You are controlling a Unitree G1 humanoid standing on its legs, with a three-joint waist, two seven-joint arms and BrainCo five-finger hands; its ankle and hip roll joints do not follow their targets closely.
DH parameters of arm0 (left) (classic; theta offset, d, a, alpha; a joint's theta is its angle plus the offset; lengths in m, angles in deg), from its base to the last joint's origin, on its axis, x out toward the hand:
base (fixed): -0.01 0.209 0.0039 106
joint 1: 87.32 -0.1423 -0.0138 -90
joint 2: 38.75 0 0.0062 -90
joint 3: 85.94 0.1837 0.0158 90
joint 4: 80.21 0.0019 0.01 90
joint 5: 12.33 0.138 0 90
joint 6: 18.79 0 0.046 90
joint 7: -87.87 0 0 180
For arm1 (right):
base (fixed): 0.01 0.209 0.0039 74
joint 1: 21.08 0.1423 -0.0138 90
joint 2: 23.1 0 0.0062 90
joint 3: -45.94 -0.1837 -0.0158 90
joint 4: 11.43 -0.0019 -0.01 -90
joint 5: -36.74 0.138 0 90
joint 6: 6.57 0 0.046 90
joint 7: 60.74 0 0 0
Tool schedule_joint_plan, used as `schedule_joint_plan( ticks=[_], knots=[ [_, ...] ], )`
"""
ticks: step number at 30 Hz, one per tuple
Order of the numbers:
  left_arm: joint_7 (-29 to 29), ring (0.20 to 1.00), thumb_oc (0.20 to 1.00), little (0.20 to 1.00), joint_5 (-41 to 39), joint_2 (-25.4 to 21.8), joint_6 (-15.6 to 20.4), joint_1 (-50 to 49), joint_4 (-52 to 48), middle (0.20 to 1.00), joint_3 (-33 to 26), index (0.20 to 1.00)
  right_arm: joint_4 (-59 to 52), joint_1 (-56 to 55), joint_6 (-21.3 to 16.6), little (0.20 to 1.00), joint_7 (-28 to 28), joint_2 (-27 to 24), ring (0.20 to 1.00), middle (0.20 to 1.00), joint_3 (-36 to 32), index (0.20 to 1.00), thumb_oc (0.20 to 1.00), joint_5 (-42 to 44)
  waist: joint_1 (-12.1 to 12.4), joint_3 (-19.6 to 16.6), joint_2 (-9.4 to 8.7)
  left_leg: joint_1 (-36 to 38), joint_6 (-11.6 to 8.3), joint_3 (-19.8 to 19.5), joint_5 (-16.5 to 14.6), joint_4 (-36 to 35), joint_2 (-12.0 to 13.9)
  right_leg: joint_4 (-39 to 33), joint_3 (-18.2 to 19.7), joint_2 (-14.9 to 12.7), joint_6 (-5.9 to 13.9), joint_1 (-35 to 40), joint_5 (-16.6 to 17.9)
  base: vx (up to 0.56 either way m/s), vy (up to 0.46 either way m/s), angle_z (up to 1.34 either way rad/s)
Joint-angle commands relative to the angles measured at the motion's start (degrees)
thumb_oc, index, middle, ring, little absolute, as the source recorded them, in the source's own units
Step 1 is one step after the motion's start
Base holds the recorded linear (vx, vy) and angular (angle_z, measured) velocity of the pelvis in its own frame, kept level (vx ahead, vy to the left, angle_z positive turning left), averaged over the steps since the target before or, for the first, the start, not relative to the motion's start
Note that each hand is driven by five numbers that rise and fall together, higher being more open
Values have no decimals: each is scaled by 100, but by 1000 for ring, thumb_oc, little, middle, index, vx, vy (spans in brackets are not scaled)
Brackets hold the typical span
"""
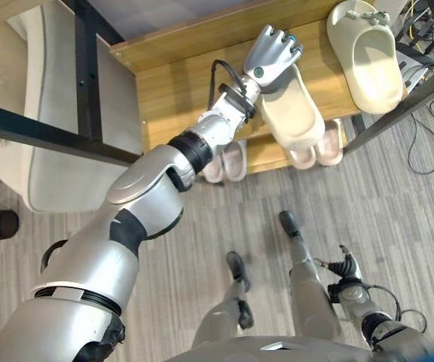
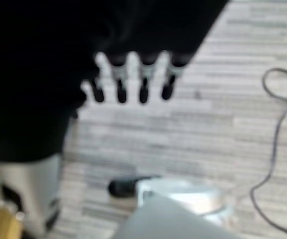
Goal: Arrange the slippers neatly on the shoe rack.
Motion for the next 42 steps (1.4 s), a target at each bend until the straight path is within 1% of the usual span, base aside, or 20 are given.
schedule_joint_plan(
  ticks=[1, 5, 12, 18, 19, 21, 22, 23, 24, 25, 28, 30, 31, 32, 33, 34, 35, 37, 38, 42],
  knots=[
    [-301, 200, 200, 200, -133, -69, -79, 870, 638, 200, -463, 200, 206, -50, -60, 1000, -36, -69, 1000, 1000, 180, 1000, 1000, 163, -119, -40, 87, -87, -466, -508, -68, 31, 386, 474, -277, -195, 465, 162, -790, 20, -24, -8],
    [-327, 200, 200, 200, -320, -259, -99, 1028, 783, 200, -474, 200, 250, -46, -67, 1000, -40, -72, 1000, 1000, 196, 1000, 1000, 188, -175, -17, 93, -110, -487, -446, -34, 31, 433, 498, -231, -137, 463, 57, -781, 19, -33, -12],
    [-255, 200, 200, 200, -334, -84, -115, 1088, 1134, 200, -409, 200, 343, 24, -111, 1000, -61, -64, 1000, 1000, 214, 1000, 1000, 243, -241, -107, 68, -166, -515, -373, -57, 31, 517, 515, -167, -49, 442, -92, -793, 19, -39, -8],
    [-242, 203, 203, 203, -362, -88, -137, 1154, 1242, 203, -397, 203, 379, -5, -148, 1000, -74, -34, 1000, 1000, 223, 1000, 1000, 281, -282, -198, 18, -241, -520, -366, -60, 31, 539, 508, -155, -19, 436, -200, -741, 8, -12, -5],
    [-230, 501, 501, 501, -337, -8, -163, 1173, 1301, 501, -377, 501, 370, -43, -160, 1000, -69, -32, 1000, 1000, 248, 1000, 1000, 253, -300, -222, -8, -254, -523, -373, -63, 31, 550, 513, -169, -14, 437, -204, -742, -4, -2, -5],
    [-214, 608, 608, 608, -292, 82, -200, 1139, 1378, 608, -394, 608, 412, -41, -155, 1000, -29, -26, 1000, 1000, 227, 1000, 1000, 267, -332, -250, -61, -271, -527, -389, -66, 31, 556, 477, -194, -2, 443, -202, -722, 0, 0, 0],
    [-210, 802, 802, 802, -275, 110, -221, 1130, 1361, 802, -392, 802, 442, -43, -146, 1000, -16, -23, 1000, 1000, 217, 1000, 1000, 278, -337, -277, -86, -276, -530, -375, -67, 31, 561, 477, -196, -2, 441, -224, -707, 0, 0, 0],
    [-205, 862, 862, 862, -300, 123, -229, 1175, 1380, 862, -405, 862, 448, -47, -150, 1000, 0, -8, 1000, 1000, 222, 1000, 1000, 308, -362, -318, -120, -274, -532, -368, -82, 31, 576, 484, -175, 7, 435, -245, -704, 0, 0, 0],
    [-205, 900, 900, 900, -300, 124, -229, 1175, 1380, 900, -404, 900, 447, -48, -150, 1000, 0, -8, 1000, 1000, 222, 1000, 1000, 308, -361, -320, -120, -275, -532, -367, -82, 31, 576, 485, -173, 7, 435, -247, -704, 0, 0, 0],
    [-193, 1000, 1000, 1000, -295, 164, -239, 1166, 1368, 1000, -413, 1000, 429, -95, -139, 1000, -20, 12, 1000, 1000, 280, 1000, 1000, 229, -365, -378, -140, -277, -528, -357, -91, 31, 587, 491, -171, 10, 428, -257, -705, 0, 0, 0],
    [-150, 1000, 1000, 1000, -273, 221, -233, 1104, 1373, 1000, -453, 1000, 432, -83, -115, 1000, -30, 4, 1000, 1000, 288, 1000, 1000, 171, -346, -403, -130, -273, -520, -344, -102, 31, 583, 513, -173, 19, 423, -276, -712, 0, 0, 0],
    [-178, 1000, 1000, 1000, -448, 216, -236, 1076, 1428, 1000, -596, 1000, 437, -75, -103, 1000, -43, 20, 1000, 1000, 287, 1000, 1000, 155, -317, -406, -126, -291, -520, -356, -87, 31, 570, 500, -184, 11, 424, -275, -699, -16, 2, -1],
    [-200, 1000, 1000, 1000, -687, 183, -196, 1082, 1470, 1000, -751, 1000, 418, -104, -92, 1000, -29, 43, 1000, 1000, 295, 1000, 1000, 145, -305, -406, -121, -299, -522, -369, -71, 31, 570, 497, -191, 4, 421, -267, -705, -36, 0, -1],
    [-259, 1000, 1000, 1000, -1126, 125, -86, 1094, 1432, 1000, -965, 1000, 396, -165, -69, 1000, -23, 52, 1000, 1000, 280, 1000, 1000, 156, -282, -409, -113, -287, -521, -392, -53, 31, 562, 505, -221, -2, 414, -236, -713, -51, 7, 1],
    [-160, 1000, 1000, 1000, -1307, -230, 78, 984, 1300, 1000, -886, 1000, 442, -212, 6, 1000, 27, -20, 1000, 1000, 177, 1000, 1000, 214, -169, -410, -75, -222, -516, -451, -35, 31, 532, 500, -298, -32, 429, -96, -738, -35, 6, 2],
    [-160, 1000, 1000, 1000, -1307, -231, 78, 984, 1299, 1000, -886, 1000, 442, -211, 6, 1000, 27, -19, 1000, 1000, 177, 1000, 1000, 214, -171, -407, -75, -219, -516, -452, -36, 31, 532, 499, -299, -33, 429, -92, -738, -22, 16, 5],
    [-45, 1000, 1000, 1000, -1075, -293, 92, 923, 1230, 1000, -752, 1000, 474, -175, 31, 1000, 92, -31, 1000, 1000, 142, 1000, 1000, 225, -98, -410, -65, -137, -510, -480, -44, 31, 514, 496, -348, -57, 443, 25, -765, -12, -5, 14],
    [52, 1000, 1000, 1000, -939, -448, 88, 831, 1105, 1000, -669, 1000, 468, -233, 60, 1000, 159, -23, 1000, 1000, 122, 1000, 1000, 241, -43, -434, -82, -84, -513, -511, -21, 31, 492, 482, -410, -90, 449, 141, -766, -10, -17, 30],
    [219, 1000, 1000, 1000, -917, -620, 168, 534, 923, 1000, -721, 1000, 475, -231, 139, 1000, 212, -77, 1000, 1000, -21, 1000, 1000, 321, 70, -473, -104, 59, -495, -541, -43, 31, 462, 547, -472, -118, 445, 299, -850, 10, -17, 30],
    [317, 1000, 1000, 1000, -1385, -736, 419, 37, 523, 1000, -1132, 1000, 440, -220, 266, 1000, 235, -74, 1000, 1000, -130, 1000, 1000, 361, 159, -495, -123, 183, -489, -619, -57, 31, 418, 627, -550, -178, 439, 458, -925, -3, 0, 22]
  ],
)
